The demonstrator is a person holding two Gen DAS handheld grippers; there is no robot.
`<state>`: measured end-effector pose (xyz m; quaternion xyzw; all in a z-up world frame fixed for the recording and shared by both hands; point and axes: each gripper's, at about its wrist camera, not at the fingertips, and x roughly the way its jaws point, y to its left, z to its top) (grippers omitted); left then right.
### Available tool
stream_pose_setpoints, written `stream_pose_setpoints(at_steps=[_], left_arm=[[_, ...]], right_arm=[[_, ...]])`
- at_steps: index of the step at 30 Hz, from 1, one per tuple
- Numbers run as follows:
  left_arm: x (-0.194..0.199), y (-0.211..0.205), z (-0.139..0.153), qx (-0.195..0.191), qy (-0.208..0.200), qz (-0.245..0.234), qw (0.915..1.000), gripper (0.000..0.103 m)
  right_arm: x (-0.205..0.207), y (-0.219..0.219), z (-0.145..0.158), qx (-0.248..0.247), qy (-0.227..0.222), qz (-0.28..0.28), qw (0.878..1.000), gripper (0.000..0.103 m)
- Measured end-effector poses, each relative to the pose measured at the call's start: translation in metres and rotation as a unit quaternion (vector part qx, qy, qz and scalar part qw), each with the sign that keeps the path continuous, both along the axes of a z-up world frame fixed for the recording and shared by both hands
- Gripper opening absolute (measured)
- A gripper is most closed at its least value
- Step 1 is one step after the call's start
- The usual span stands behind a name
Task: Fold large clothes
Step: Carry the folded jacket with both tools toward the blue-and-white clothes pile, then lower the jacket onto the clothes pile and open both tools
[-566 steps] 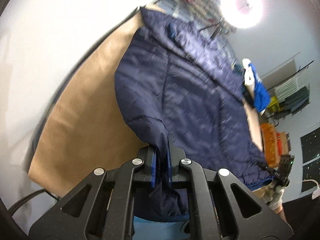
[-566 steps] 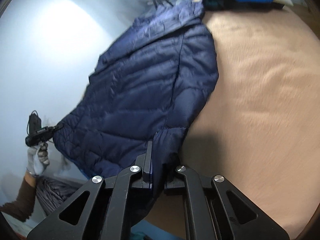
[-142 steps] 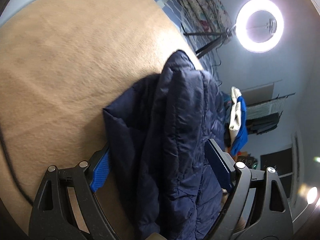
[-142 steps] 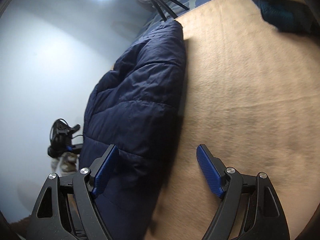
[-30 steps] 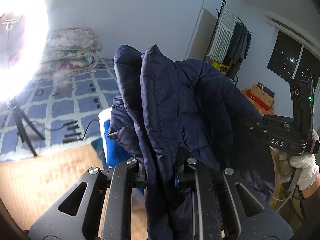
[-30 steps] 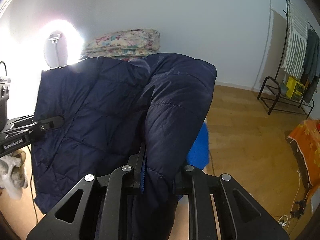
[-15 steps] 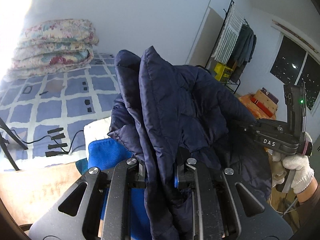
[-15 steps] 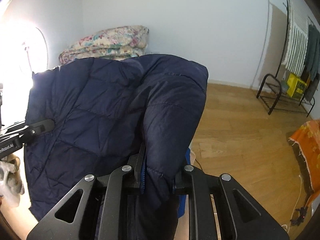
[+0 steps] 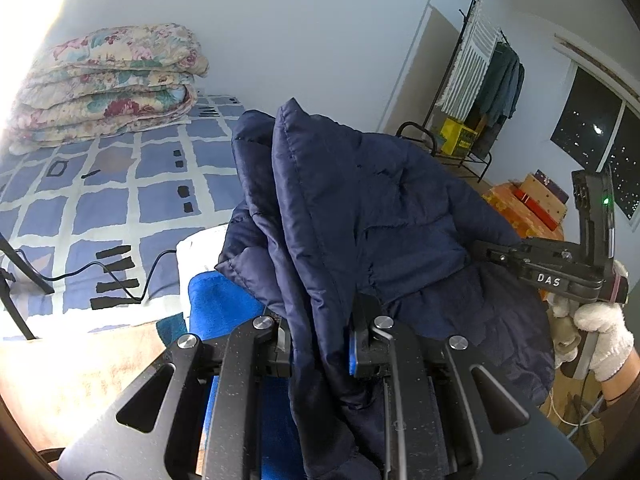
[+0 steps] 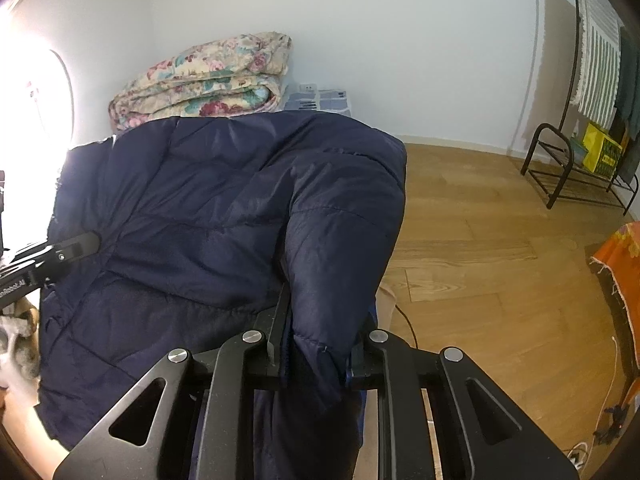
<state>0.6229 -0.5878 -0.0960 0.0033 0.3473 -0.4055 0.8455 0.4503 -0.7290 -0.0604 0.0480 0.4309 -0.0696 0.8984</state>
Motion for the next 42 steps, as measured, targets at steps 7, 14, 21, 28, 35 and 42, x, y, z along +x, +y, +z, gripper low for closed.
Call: stream_pose_setpoints(at_steps=[7, 14, 21, 28, 35, 42], left_arm=[[-0.003, -0.001, -0.003, 0.009, -0.005, 0.008, 0.9999, 0.021], [-0.003, 0.003, -0.005, 0.014, -0.003, 0.019, 0.9997, 0.037], [-0.007, 0.009, -0.007, 0.024, -0.006, 0.023, 0.9994, 0.052], [-0.015, 0.016, -0.003, 0.026, -0.004, 0.023, 0.9994, 0.061], [-0.033, 0.029, 0.007, 0.025, -0.014, 0.025, 0.9993, 0.061], [-0.063, 0.05, 0.028, 0.015, -0.026, 0.021, 0.9993, 0.061]], right_arm=[[0.004, -0.001, -0.003, -0.018, 0.013, -0.011, 1.0, 0.027], [0.001, -0.001, -0.003, -0.033, 0.019, -0.026, 0.999, 0.037], [-0.002, -0.001, -0.004, -0.048, 0.023, -0.048, 0.997, 0.051], [-0.008, 0.005, -0.002, -0.063, 0.024, -0.059, 0.996, 0.064], [-0.022, 0.014, 0.014, -0.064, 0.004, -0.071, 0.995, 0.064], [-0.044, 0.033, 0.034, -0.063, -0.02, -0.076, 0.995, 0.064]])
